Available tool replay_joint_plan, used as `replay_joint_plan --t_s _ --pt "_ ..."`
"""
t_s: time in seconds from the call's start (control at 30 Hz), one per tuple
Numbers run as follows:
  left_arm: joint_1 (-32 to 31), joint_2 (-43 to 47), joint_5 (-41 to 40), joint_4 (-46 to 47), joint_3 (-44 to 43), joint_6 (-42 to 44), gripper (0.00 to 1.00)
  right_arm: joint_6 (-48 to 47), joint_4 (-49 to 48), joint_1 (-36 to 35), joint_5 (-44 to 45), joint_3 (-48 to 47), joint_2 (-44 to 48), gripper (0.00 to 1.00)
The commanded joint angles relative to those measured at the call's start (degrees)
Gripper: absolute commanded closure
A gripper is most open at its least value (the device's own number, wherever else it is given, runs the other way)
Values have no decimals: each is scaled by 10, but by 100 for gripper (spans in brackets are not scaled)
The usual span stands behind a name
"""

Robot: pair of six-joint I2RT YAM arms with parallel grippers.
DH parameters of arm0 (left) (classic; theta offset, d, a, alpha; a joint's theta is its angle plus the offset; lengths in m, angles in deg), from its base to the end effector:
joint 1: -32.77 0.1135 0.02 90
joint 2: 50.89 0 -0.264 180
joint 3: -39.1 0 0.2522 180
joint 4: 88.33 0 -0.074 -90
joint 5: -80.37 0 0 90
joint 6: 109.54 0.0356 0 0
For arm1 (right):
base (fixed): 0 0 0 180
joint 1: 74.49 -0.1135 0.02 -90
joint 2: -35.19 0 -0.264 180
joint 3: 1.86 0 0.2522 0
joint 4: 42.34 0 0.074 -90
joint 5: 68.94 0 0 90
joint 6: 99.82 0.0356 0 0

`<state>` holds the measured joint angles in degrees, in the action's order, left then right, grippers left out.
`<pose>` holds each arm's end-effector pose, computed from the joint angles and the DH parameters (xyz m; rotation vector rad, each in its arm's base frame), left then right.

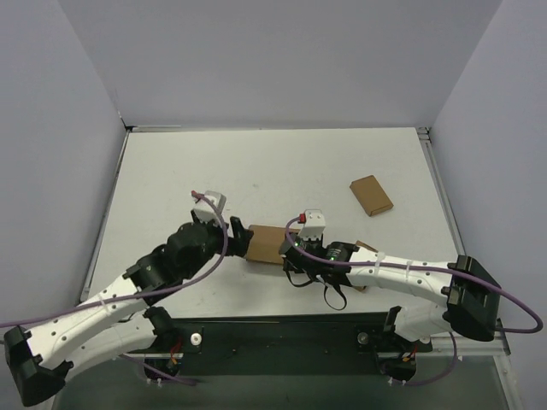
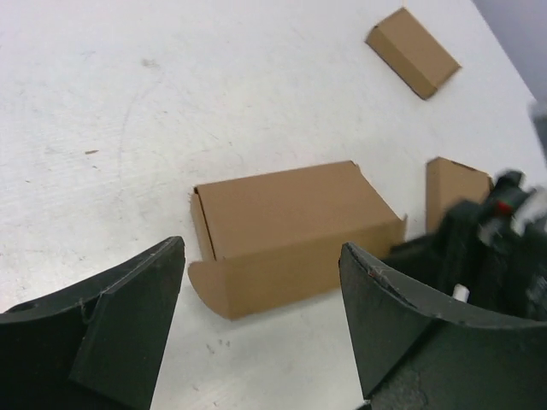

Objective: Fold the paper box

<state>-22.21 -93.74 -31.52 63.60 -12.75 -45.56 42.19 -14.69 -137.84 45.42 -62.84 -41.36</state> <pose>0.1123 -0.1371 0.2975 0.2224 1.9112 -0.6015 0.1383 0.2429 0.2297 -0.0136 2.3106 0.5754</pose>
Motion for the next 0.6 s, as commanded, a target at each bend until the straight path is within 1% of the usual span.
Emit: replay_joint_plan --t_s 0.0,0.03,0.1,0.23,0.43,0.47,0.53,0.57 --pt "147 -105 154 26 -30 -8 19 -4 9 3 1 -1 -7 56" --pt "162 -140 183 35 -30 -9 20 -6 10 2 1 -2 -5 56" --pt "182 -166 186 52 -33 -9 21 -14 20 2 2 -10 4 56" --pt "184 -211 187 79 -37 4 21 -26 41 -2 12 -23 28 52" --pt "189 -235 190 110 -23 4 21 -54 69 -1 7 -55 54 43" --pt "196 -239 189 117 -19 3 21 -58 74 3 3 -59 59 39" --pt "201 -245 188 125 -14 1 21 -66 77 16 -12 -67 63 37" --pt "205 -247 190 134 -11 1 21 -70 76 25 -34 -74 67 36"
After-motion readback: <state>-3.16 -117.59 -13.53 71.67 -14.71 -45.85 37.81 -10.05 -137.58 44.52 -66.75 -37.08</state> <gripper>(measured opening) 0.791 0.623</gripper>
